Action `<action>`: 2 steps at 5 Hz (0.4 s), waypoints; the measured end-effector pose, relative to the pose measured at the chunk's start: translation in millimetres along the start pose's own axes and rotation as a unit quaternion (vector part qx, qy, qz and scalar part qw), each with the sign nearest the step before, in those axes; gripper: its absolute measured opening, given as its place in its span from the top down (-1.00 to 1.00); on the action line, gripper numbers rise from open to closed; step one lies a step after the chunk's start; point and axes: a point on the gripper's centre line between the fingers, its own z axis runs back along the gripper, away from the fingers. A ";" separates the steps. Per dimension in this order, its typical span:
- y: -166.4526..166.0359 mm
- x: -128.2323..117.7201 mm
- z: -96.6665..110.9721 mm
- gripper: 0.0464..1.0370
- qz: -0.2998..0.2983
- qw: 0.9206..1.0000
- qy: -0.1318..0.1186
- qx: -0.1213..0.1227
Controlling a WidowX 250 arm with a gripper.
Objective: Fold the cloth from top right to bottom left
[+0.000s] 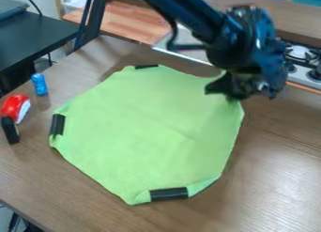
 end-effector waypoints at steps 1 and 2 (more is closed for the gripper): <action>17.2 17.3 29.2 0.99 0.025 0.999 -0.017 -0.019; 54.9 21.7 42.6 0.99 0.038 0.999 -0.012 -0.009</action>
